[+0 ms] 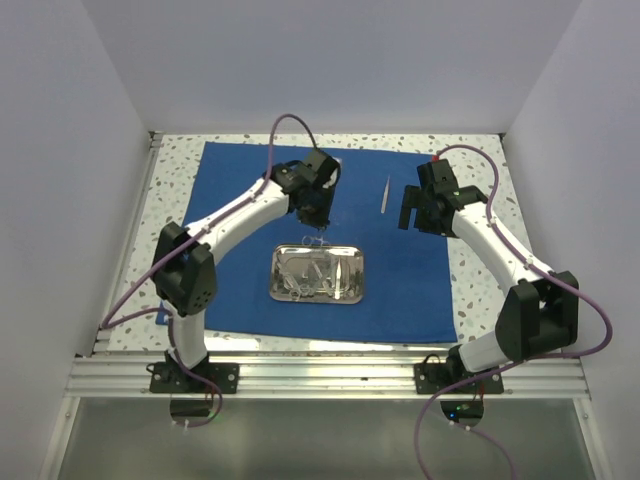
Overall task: Open and lay out the surgical kit
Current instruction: Place the medical item in the surgical kit.
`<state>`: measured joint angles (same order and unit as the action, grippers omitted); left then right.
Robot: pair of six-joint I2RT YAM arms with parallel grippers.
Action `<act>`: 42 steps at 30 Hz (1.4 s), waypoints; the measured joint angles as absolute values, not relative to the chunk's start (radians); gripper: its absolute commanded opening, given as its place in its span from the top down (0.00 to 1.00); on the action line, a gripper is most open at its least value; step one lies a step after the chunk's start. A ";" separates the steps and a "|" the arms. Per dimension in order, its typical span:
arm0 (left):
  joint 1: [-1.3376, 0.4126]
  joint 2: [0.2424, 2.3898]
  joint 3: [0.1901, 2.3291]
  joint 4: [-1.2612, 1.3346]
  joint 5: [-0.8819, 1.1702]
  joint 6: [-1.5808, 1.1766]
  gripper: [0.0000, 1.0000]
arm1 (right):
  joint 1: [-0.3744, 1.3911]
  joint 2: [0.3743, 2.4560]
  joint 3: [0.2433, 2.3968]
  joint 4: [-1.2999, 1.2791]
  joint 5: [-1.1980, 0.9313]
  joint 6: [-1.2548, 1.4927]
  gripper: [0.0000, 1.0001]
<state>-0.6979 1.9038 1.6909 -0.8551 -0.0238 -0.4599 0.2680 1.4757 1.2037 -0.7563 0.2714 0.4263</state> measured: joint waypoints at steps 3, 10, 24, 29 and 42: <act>-0.633 1.905 1.716 -0.855 -0.010 -0.447 1.00 | 0.268 1.476 1.204 -0.759 0.271 0.426 0.02; -0.450 2.059 1.868 -0.857 -0.047 -0.373 1.00 | 0.268 1.469 1.204 -0.788 0.265 0.427 0.02; -0.251 2.381 2.101 -0.771 -0.204 -0.223 1.00 | 0.289 1.381 1.164 -0.770 0.079 0.452 0.02; -0.239 2.415 2.116 -0.722 -0.263 -0.181 0.20 | 0.332 1.387 1.168 -0.762 0.052 0.453 0.02; -0.239 2.287 1.937 -0.726 -0.296 -0.218 0.00 | 0.588 1.547 1.238 -0.677 0.015 0.490 0.15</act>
<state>-0.2386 2.2871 1.9373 -0.7261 -0.2958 -0.2180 0.5877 1.5471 1.2381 -0.6765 0.0154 0.4896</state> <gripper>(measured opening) 0.994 0.894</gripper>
